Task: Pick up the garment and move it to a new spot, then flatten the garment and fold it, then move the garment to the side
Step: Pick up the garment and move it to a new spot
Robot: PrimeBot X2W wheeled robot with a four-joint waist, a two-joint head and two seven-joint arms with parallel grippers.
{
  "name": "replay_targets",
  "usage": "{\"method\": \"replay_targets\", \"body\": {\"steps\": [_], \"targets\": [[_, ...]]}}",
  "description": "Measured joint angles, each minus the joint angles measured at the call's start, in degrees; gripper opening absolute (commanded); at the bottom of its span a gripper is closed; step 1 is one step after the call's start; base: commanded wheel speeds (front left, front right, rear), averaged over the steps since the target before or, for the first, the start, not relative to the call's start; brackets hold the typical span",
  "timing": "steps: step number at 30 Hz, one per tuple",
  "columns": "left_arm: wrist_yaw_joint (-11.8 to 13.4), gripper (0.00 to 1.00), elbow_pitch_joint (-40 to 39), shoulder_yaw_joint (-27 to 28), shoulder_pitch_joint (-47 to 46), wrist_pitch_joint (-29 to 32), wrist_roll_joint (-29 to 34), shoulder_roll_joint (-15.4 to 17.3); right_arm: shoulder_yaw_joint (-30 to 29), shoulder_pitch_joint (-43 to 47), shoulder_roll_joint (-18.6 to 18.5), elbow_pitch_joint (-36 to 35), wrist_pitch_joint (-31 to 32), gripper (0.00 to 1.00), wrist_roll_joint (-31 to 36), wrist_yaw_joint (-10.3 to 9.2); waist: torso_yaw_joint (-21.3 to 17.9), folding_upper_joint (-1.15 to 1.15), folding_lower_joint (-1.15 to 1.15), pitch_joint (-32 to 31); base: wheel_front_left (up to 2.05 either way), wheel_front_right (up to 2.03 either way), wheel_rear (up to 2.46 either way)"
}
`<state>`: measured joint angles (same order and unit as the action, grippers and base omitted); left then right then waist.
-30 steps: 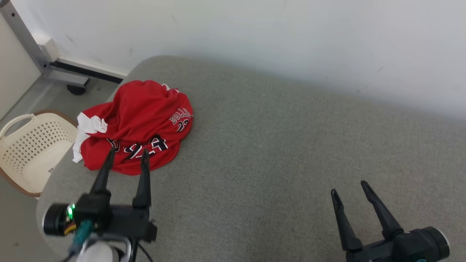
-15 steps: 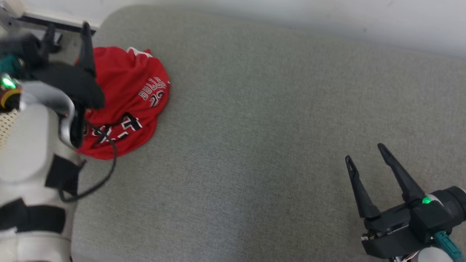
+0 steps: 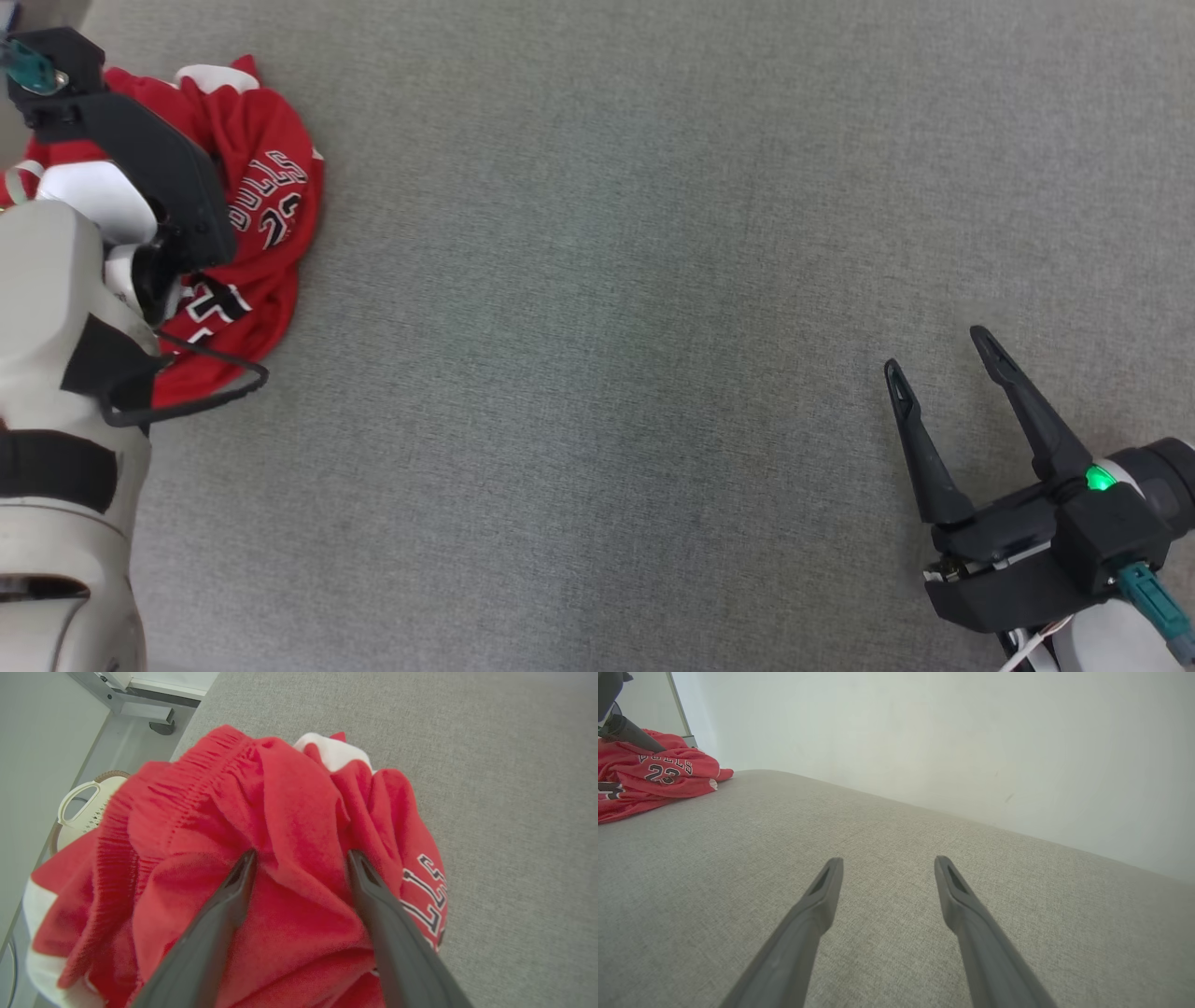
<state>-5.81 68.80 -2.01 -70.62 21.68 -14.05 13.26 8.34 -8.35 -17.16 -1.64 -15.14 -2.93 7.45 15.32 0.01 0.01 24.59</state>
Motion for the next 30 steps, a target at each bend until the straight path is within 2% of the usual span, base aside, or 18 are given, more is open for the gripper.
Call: {"method": "replay_targets", "body": {"steps": [3,10,11,12,21,30], "targets": [[-0.6,1.0,1.8,0.1,-0.9,3.0,-0.8,0.3,0.5,-1.5,-0.3,0.0,0.0,1.0,-0.1,0.0,-0.7,0.01,0.0,1.2,0.0,0.0,0.0],[-1.2,1.0,3.0,0.5,0.1,4.1,-3.1,0.5,0.7,-3.0,-0.3,0.3,0.0,1.0,-0.6,0.0,-0.7,0.0,-0.01,1.4,0.0,0.0,0.0],[-1.3,0.04,3.0,0.2,0.4,3.7,-3.0,0.6,0.8,-3.0,-0.2,0.4,0.0,1.0,-0.6,0.0,-0.6,0.0,-0.01,1.2,0.0,0.0,0.0],[-1.3,0.0,2.9,0.0,0.7,2.5,-3.0,0.7,1.0,-3.0,0.0,0.4,0.0,1.0,-0.6,0.0,-0.6,0.0,-0.01,1.0,0.0,0.0,0.0],[-1.6,0.0,-0.3,0.6,5.9,-14.7,-5.1,1.5,1.5,-1.3,2.1,1.2,0.0,1.0,-1.2,0.0,-1.0,0.0,-0.01,-2.7,0.0,0.0,0.0],[-1.7,0.0,-6.9,-3.0,9.7,-23.2,-10.0,0.9,1.2,2.8,5.3,1.8,0.0,1.0,-2.8,0.0,-1.7,-0.01,-0.02,-9.7,0.0,0.0,0.0]]}}
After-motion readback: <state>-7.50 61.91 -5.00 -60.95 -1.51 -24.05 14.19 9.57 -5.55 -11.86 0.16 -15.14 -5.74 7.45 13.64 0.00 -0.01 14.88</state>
